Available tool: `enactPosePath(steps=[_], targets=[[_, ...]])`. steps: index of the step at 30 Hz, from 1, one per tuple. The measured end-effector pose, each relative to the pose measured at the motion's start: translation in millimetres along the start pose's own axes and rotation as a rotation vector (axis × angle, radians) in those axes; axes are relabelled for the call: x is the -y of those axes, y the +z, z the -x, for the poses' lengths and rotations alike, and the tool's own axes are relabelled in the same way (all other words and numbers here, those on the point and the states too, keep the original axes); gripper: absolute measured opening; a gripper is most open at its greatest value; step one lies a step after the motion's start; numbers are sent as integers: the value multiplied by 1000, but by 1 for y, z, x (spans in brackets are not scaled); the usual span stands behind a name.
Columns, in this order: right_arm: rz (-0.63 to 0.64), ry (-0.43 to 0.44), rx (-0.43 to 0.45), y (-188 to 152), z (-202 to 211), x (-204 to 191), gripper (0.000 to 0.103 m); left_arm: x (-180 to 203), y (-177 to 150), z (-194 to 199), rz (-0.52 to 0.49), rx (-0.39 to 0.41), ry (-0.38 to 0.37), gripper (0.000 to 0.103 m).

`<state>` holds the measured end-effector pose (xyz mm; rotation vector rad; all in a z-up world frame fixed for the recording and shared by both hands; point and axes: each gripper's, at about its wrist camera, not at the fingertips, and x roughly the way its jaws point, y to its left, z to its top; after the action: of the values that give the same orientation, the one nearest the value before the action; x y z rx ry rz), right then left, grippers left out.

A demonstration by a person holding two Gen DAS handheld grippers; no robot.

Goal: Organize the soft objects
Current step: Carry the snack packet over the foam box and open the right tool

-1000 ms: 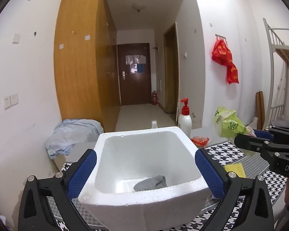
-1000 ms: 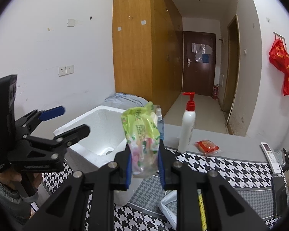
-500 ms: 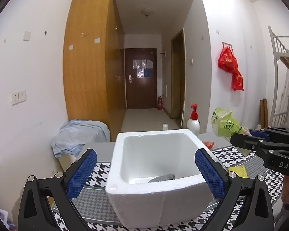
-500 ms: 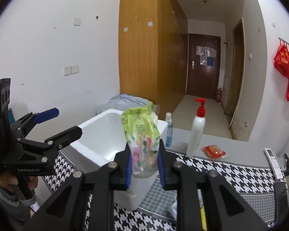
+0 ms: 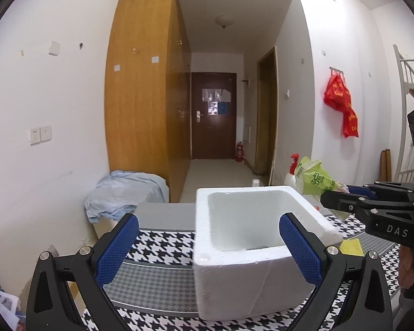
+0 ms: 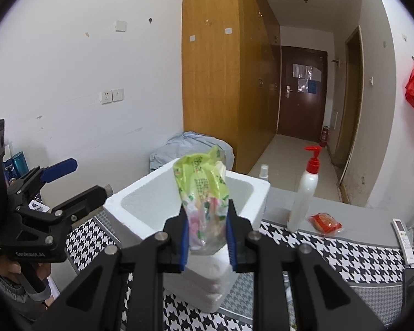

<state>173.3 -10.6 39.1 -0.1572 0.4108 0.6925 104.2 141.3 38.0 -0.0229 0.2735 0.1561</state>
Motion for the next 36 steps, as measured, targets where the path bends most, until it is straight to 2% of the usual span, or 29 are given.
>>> enactPosePath(steps=[26,36], targets=[[26,43,-68,13,-49,-22,27,-36,-15,1,50,-6,20,102],[8,24,-100,15,-62,-19,29,-40,-18,1,59,-17,22,102]])
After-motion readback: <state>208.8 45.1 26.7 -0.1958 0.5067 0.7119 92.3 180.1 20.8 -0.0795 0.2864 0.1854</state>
